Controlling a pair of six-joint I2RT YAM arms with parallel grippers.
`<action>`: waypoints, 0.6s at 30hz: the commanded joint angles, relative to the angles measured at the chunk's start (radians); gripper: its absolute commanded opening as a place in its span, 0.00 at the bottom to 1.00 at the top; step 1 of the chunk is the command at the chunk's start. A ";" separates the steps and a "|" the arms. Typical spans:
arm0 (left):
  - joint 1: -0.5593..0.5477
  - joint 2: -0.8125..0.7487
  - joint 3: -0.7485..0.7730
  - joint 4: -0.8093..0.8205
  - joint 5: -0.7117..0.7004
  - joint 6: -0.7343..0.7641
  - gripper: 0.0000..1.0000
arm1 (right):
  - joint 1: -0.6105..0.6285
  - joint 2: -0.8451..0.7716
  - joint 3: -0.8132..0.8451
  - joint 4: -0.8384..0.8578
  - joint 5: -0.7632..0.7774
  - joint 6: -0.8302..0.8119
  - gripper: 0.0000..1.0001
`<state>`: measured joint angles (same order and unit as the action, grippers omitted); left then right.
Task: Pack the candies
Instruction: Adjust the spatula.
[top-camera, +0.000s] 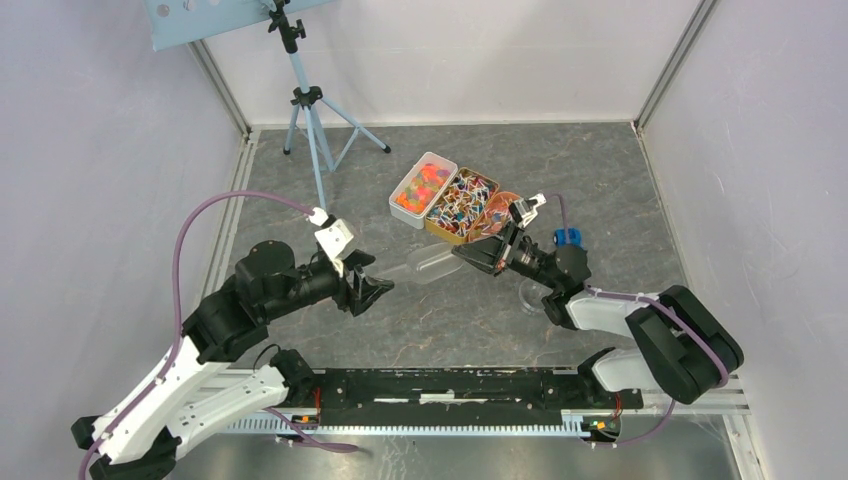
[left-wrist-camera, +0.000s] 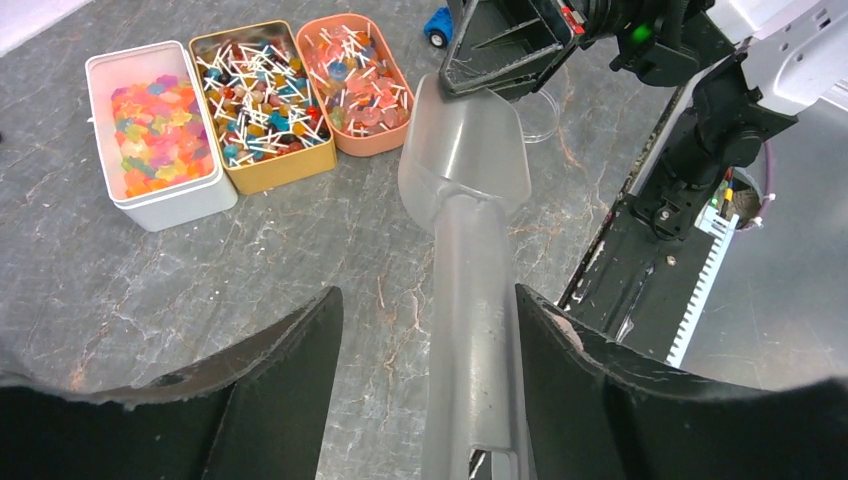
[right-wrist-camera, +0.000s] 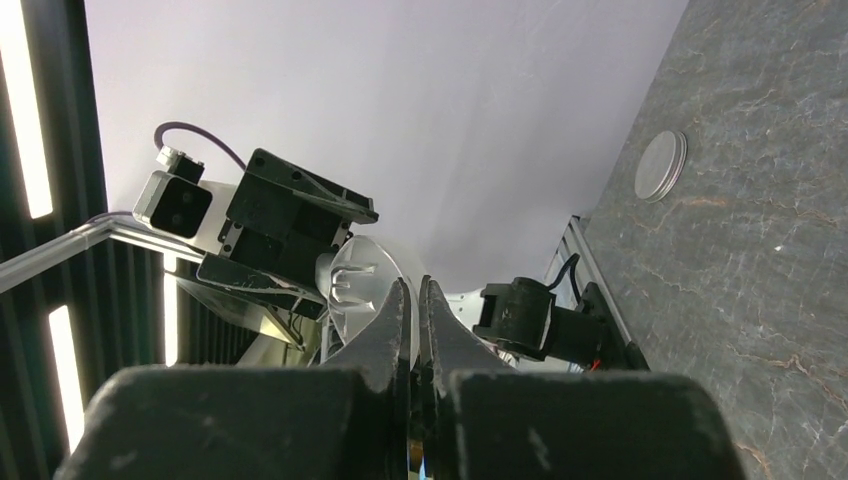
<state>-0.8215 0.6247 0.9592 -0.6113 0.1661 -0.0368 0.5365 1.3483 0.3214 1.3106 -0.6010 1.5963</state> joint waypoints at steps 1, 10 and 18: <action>0.004 0.007 0.007 0.014 0.002 0.007 0.71 | 0.003 0.004 -0.004 0.099 0.004 0.013 0.00; 0.004 0.008 -0.034 0.053 0.008 0.065 0.74 | 0.003 0.028 -0.018 0.137 0.006 0.049 0.00; 0.004 0.010 -0.056 0.096 0.025 0.060 0.64 | 0.002 0.018 -0.018 0.092 0.011 0.020 0.00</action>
<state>-0.8204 0.6319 0.9131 -0.5838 0.1688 -0.0193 0.5354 1.3785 0.3004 1.3643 -0.5926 1.6226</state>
